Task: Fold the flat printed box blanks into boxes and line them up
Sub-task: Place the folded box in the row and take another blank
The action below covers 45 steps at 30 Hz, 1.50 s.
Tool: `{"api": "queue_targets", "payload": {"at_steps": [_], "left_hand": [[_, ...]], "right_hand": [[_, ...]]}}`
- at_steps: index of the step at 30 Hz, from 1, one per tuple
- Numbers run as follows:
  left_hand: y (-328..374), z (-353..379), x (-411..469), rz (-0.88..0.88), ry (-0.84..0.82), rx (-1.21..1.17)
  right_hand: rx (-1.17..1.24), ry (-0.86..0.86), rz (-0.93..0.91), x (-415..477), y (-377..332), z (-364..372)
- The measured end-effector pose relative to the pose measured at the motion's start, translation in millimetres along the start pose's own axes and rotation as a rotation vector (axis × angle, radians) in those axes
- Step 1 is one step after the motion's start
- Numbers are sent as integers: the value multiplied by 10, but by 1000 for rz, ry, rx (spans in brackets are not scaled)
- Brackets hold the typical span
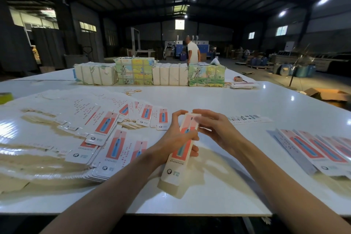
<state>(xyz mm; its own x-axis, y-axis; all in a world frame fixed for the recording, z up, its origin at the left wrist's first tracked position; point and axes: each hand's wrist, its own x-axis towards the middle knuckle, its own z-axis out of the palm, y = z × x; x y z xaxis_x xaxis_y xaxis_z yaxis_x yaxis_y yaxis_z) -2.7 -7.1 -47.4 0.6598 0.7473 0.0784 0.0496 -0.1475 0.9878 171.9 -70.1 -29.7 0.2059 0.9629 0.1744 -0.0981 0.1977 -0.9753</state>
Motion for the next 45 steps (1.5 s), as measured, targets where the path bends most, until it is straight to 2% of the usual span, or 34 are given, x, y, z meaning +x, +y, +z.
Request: {"api": "queue_targets", "payload": {"at_steps": [3, 10, 15, 17, 20, 22, 24, 26, 29, 30, 32, 35, 37, 39, 41, 45], "left_hand": [[7, 0, 20, -37, -17, -52], [-58, 14, 60, -82, -70, -139], [-94, 6, 114, -99, -36, -239], [-79, 29, 125, -79, 7, -316], [2, 62, 136, -18, 166, -447], [46, 67, 126, -1, 221, -623], [82, 53, 94, -17, 205, -762], [116, 36, 49, -77, 174, -754], [208, 6, -36, -132, 69, -608], [243, 5, -66, -147, 39, -485], [267, -61, -106, -133, 9, 1], [207, -364, -50, -60, 43, 960], [141, -579, -54, -139, 36, 1374], [40, -742, -138, -249, 115, 1575], [-61, -853, -214, -279, 178, 1655], [-94, -938, -273, -338, 164, 1515]], "right_hand": [[-88, 57, -77, -3, 52, 54], [-133, 96, -116, 11, 101, 31], [-191, 102, -117, 20, 125, 62], [-348, 141, -132, 10, 122, 115], [-588, 224, -199, -31, 79, 212], [-711, 172, -186, -97, 62, 300], [-957, 66, -142, -167, 78, 408], [-1165, 21, -151, -223, 137, 517], [-1159, 72, -151, -281, 152, 554], [-1168, 88, -135, -303, 134, 516], [-1255, 114, -98, -365, 97, 386], [-1450, 205, -2, -475, 46, 48], [-1566, 277, 55, -563, -12, -229], [-1625, 342, 113, -660, -82, -515], [-1696, 395, 166, -757, -147, -774], [-1865, 464, 229, -939, -250, -1154]]}}
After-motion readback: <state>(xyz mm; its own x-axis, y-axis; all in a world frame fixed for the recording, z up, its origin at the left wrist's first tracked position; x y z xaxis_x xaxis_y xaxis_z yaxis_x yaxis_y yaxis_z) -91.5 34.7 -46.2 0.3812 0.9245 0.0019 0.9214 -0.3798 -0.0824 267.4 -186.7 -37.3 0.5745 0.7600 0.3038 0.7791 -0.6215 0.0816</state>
